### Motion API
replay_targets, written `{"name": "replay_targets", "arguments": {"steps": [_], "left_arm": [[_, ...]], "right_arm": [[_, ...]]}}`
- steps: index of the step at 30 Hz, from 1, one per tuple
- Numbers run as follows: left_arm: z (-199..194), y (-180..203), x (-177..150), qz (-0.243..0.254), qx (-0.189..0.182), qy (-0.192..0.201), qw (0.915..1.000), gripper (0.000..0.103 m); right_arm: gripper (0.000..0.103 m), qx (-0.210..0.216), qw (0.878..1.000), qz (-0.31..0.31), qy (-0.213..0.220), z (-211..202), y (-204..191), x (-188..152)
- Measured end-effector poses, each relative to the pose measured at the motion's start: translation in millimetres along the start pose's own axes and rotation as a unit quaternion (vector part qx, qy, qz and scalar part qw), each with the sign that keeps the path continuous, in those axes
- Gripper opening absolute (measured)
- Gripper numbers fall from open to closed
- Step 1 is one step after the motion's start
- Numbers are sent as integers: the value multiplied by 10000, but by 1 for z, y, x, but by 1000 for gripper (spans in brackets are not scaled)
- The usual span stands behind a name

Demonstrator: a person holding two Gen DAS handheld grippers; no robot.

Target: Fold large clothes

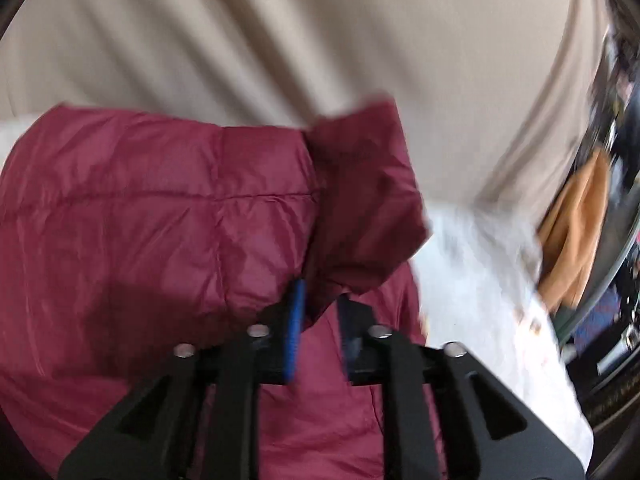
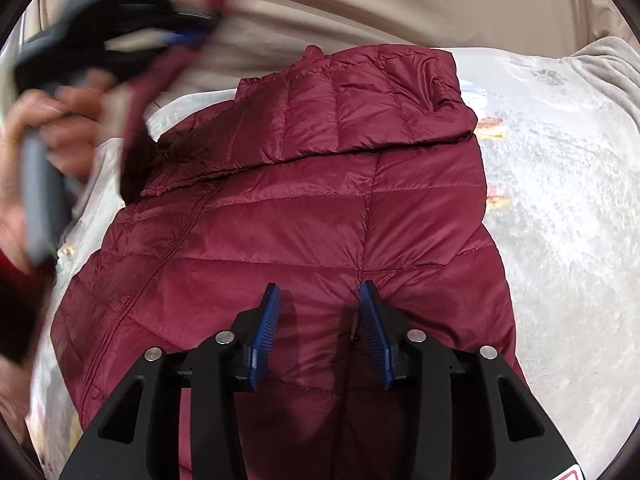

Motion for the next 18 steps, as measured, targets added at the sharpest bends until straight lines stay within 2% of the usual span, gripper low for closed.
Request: {"name": "replay_targets", "arguments": {"steps": [3,4,5,6,8,11,13,15,17,18], "left_arm": [[40,1,-40,-264,11,-532,9982,25],[41,-2,-46,-371,-76,-549,9978,27],[36,-7,-47,-461,-181,-530,9974,34],[33,-13,-40,-506,-230,-498,9972,39],[10,-27,-34,-607,-339,-292,9972,63],[-42,-58,-26,-593,-277,217,9976,81],[-63,-97,-19,-633,19,385,9973,83],[-74,-139,-22,-860,302,360,9952,83],[-78,-181,-28,-1201,553,286,9908,83],[-79,-212,-34,-1503,735,188,9857,83]], "right_arm": [[48,76,10000,28,22,-1,0,0],[50,98,9999,37,33,-1,0,0],[52,130,9999,48,43,-2,0,0],[54,158,9998,58,47,-2,0,0],[57,204,9997,88,51,-2,1,1],[58,229,9995,172,105,-5,4,3],[59,122,9994,278,180,-10,9,8],[59,63,9990,367,239,-15,13,23],[59,75,9983,456,349,-21,16,47],[62,33,9978,505,421,-22,18,62]]}}
Point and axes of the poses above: each gripper's, at about its wrist camera, not at the fingertips, and z roughly the way its jaws point, y to its right, x to its top, the point moved 8 cm from there along z, roughly the way its jaws point, and after that the axes turned 7 degrees about x, right-handed, at the moved point
